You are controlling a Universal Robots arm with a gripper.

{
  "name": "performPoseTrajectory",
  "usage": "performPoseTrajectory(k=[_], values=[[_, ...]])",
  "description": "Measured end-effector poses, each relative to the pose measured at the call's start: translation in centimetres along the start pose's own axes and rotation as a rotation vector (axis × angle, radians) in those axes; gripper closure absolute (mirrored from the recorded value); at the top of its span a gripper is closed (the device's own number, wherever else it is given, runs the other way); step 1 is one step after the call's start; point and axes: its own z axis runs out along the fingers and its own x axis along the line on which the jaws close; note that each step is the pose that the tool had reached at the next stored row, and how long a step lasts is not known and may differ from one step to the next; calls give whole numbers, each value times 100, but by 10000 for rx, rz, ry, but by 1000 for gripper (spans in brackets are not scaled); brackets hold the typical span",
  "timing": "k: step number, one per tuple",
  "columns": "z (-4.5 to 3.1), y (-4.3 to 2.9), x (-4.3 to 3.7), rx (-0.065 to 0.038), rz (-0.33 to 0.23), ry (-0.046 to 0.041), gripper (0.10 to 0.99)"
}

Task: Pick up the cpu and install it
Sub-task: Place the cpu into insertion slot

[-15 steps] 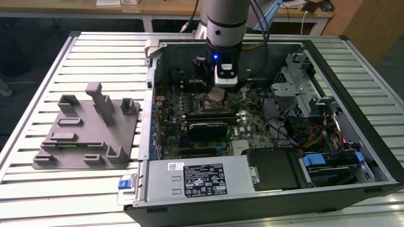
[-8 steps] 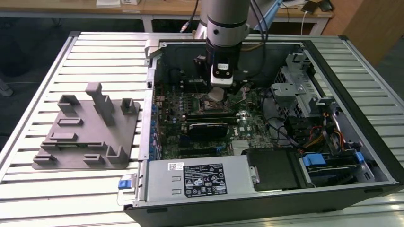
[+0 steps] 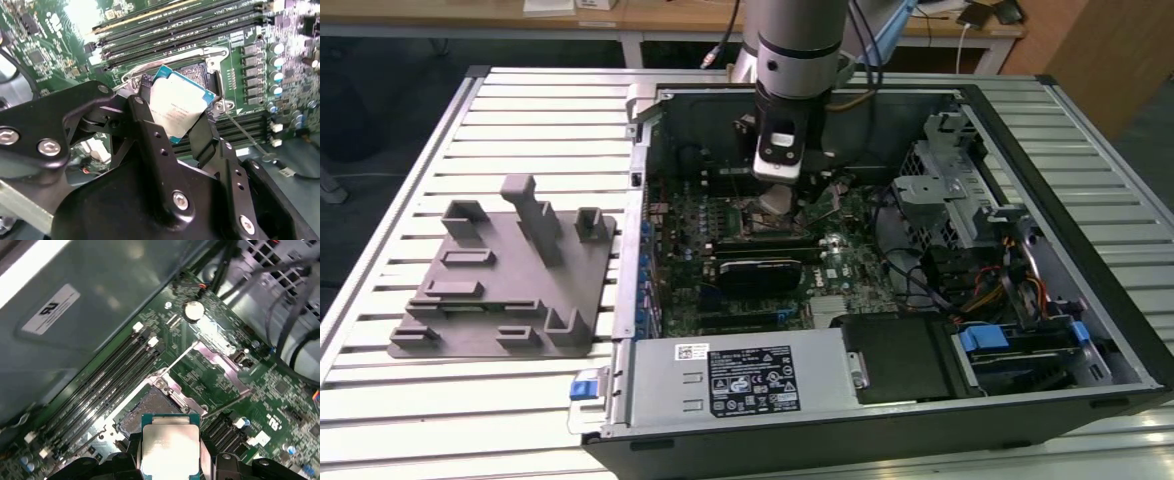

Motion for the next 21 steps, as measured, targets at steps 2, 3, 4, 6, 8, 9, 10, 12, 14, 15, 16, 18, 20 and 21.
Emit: performPoseTrajectory(k=[2,3,4,6,8,9,10,12,14,15,16,18,20,21], values=[[0,0,0,3,319,-12,545],[1,0,0,5,481,-18,545],[1,0,0,7,638,-24,545],[2,0,0,11,982,-37,545],[3,0,0,15,1346,-51,545],[3,0,0,18,1526,-57,545],[4,0,0,20,1705,-64,545],[6,0,0,23,2075,-77,545],[7,0,0,27,2436,-91,545],[8,0,0,29,2614,-97,545],[9,0,0,31,2795,-104,545],[10,0,0,35,3170,-118,545],[12,0,0,39,3530,-131,545],[13,-1,0,41,3710,-138,545]])
